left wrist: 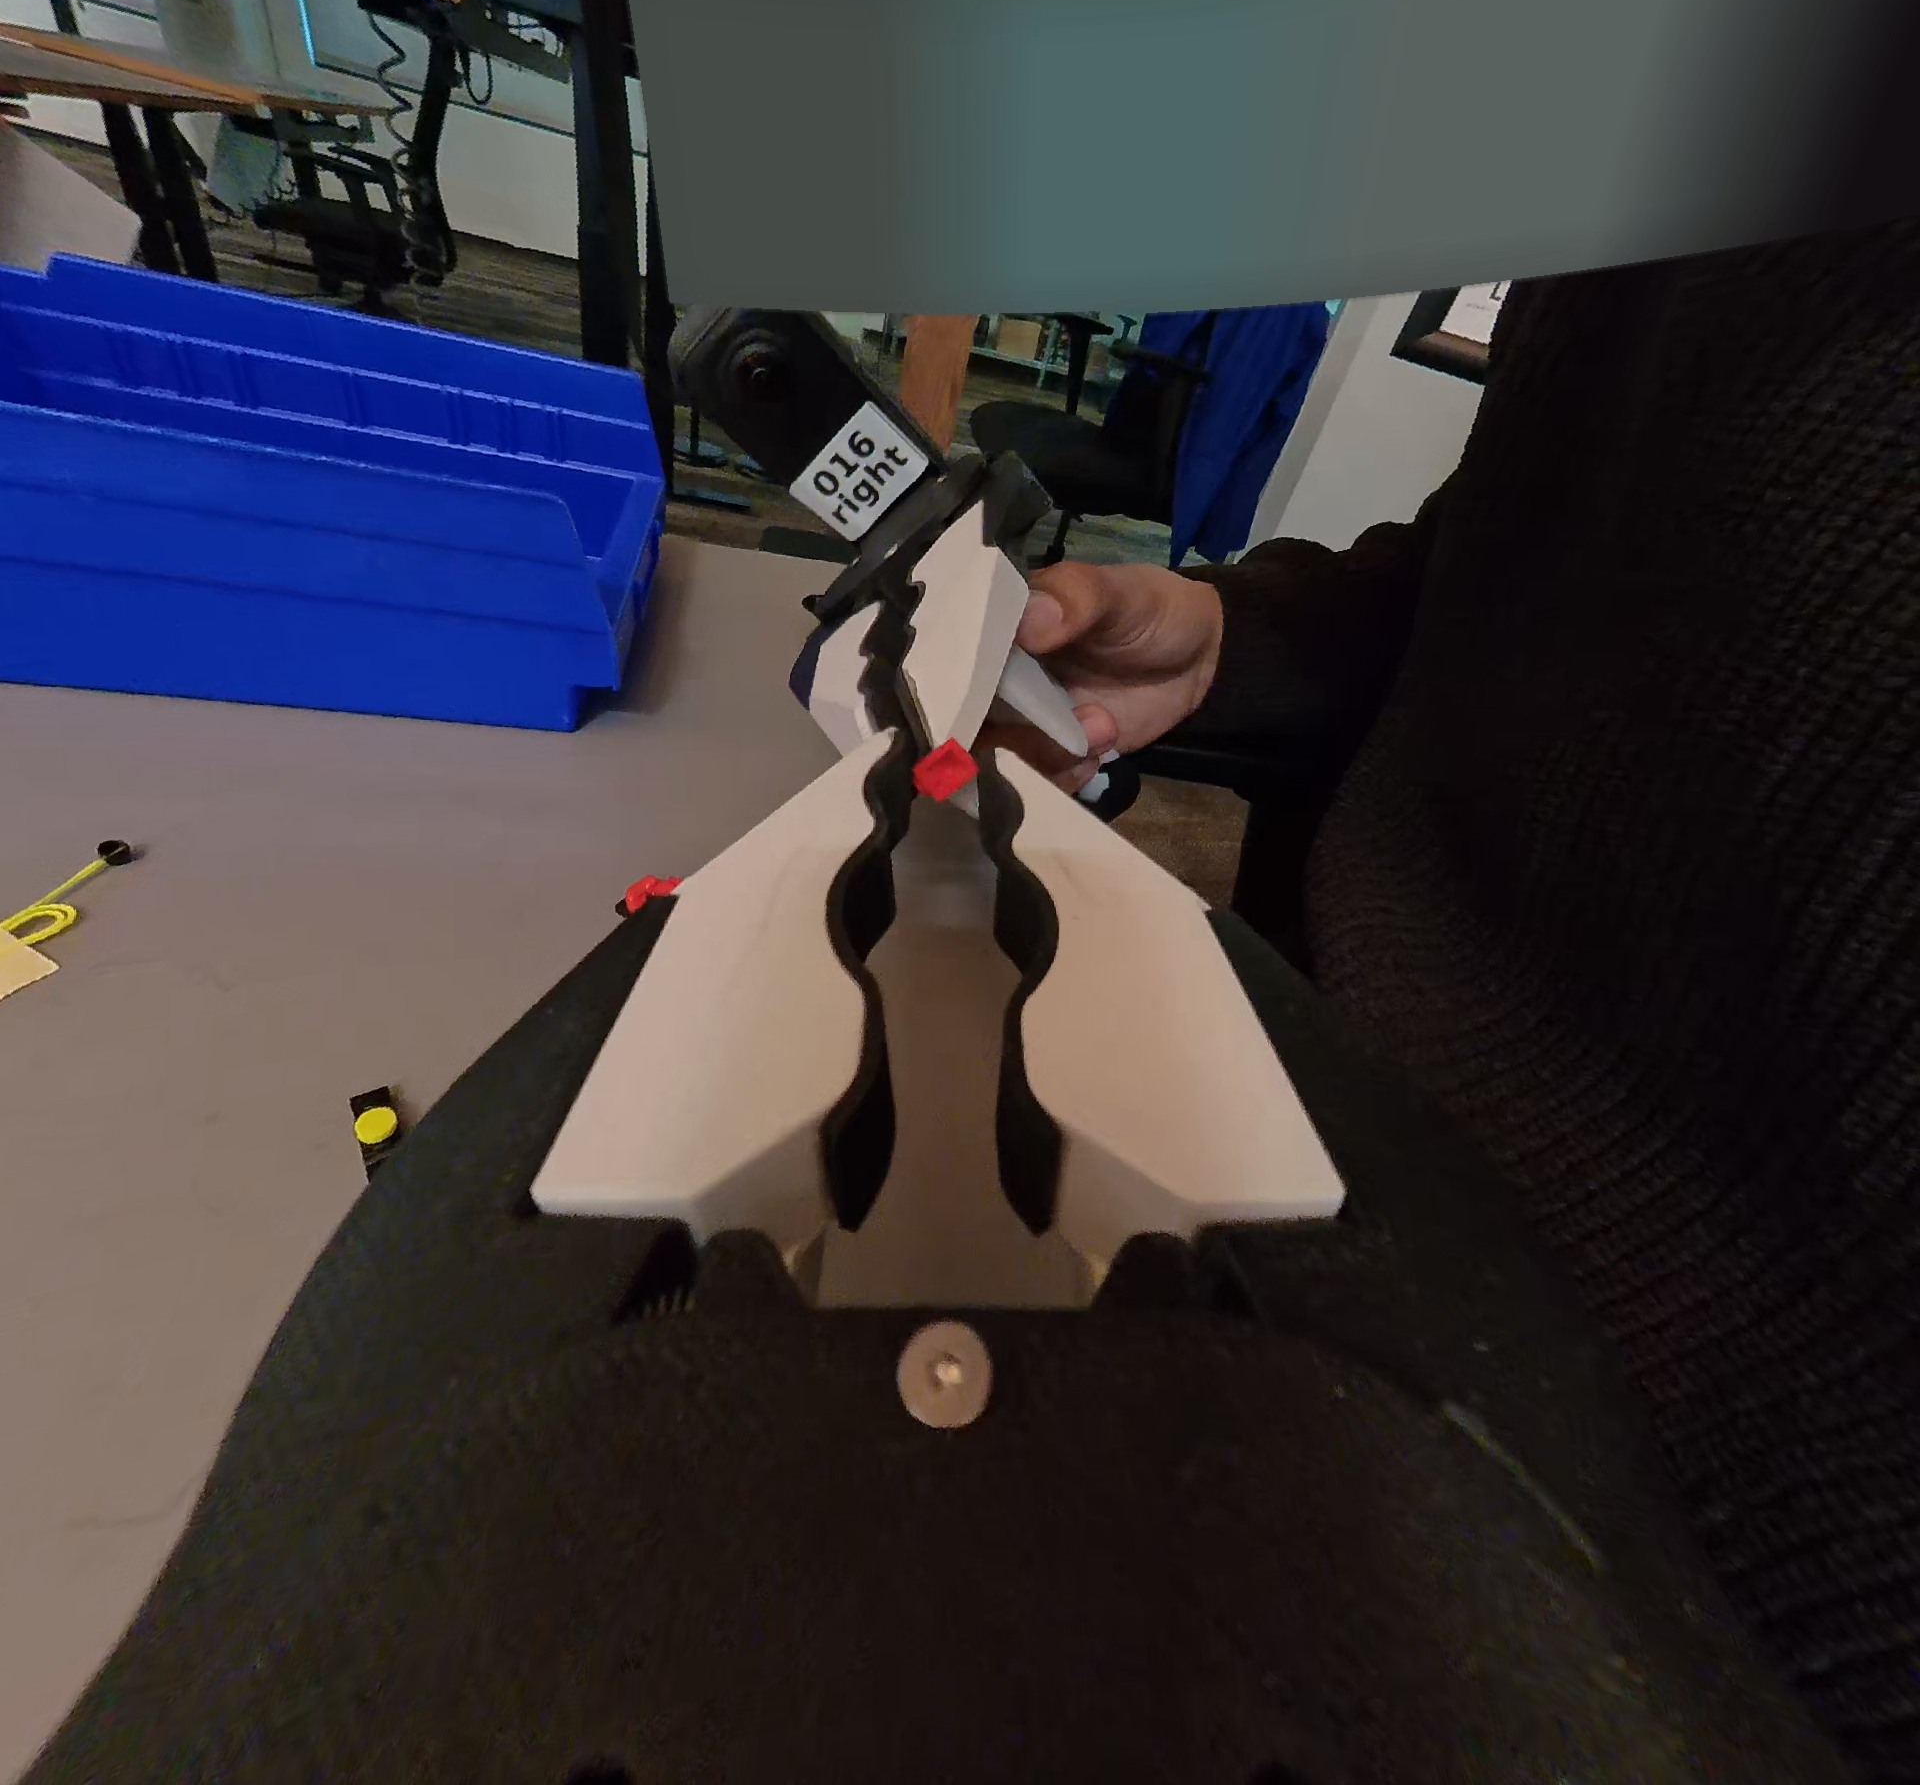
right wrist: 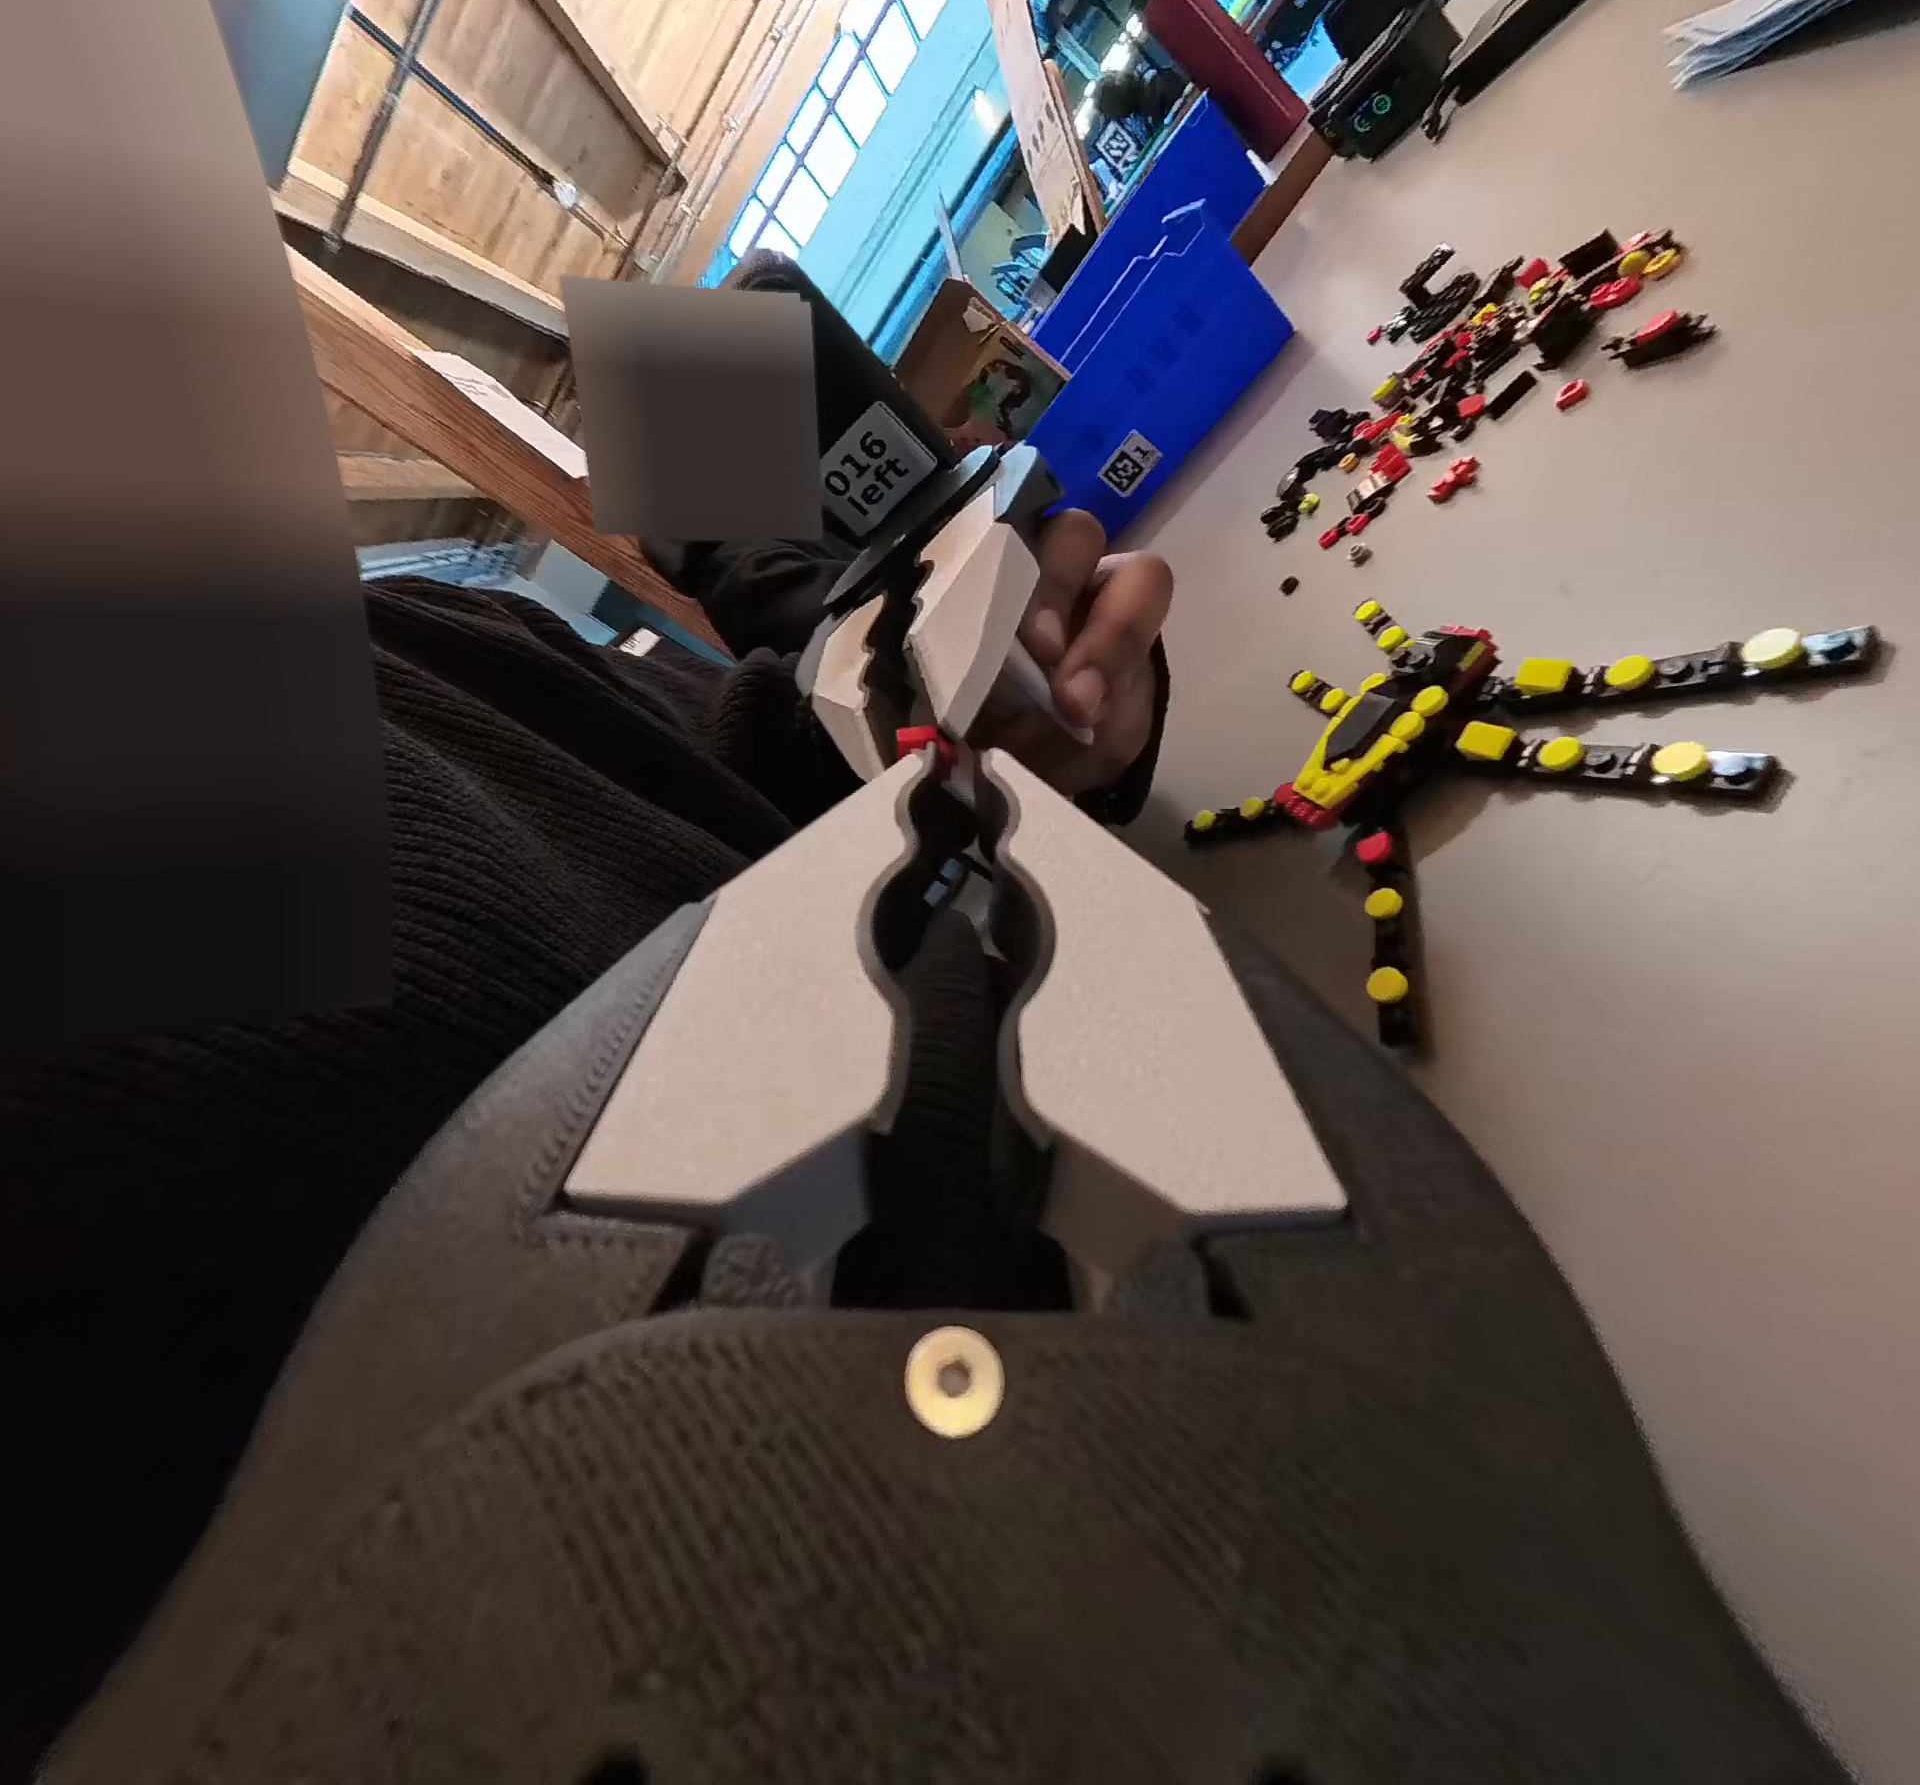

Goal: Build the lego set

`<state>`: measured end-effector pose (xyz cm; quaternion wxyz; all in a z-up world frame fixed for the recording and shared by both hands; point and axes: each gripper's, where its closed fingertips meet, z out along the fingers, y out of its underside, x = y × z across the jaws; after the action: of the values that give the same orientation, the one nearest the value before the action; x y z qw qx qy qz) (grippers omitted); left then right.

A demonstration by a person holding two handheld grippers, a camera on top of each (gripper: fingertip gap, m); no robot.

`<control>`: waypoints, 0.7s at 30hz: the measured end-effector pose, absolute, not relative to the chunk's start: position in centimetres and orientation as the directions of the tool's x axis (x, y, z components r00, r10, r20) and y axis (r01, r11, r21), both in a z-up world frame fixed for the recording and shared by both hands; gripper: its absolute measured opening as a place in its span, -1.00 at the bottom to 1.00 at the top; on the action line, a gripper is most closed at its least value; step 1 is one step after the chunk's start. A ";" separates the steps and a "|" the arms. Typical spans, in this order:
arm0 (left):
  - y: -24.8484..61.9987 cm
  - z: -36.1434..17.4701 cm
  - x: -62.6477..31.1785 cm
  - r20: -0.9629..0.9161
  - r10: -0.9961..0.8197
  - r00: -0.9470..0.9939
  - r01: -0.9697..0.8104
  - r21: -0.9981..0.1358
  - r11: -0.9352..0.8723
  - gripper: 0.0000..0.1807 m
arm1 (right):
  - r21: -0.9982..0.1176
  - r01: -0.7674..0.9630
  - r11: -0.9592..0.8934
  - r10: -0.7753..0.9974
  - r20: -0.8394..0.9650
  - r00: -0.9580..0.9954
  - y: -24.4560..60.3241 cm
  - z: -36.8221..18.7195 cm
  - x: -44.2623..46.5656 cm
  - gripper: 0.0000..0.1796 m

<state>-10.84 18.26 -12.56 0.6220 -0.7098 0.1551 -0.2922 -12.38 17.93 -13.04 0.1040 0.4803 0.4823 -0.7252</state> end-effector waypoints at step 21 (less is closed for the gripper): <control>19.7 -15.0 -14.7 0.308 -0.377 0.874 0.202 -0.934 -0.296 -0.64 | -0.813 0.504 0.292 0.819 -0.060 -0.571 25.0 -20.0 -12.3 -1.00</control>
<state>-14.67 19.72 -14.98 0.5906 -0.7668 0.0570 -0.2449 -12.32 24.98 -19.99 -0.1882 0.4234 0.7814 -0.4180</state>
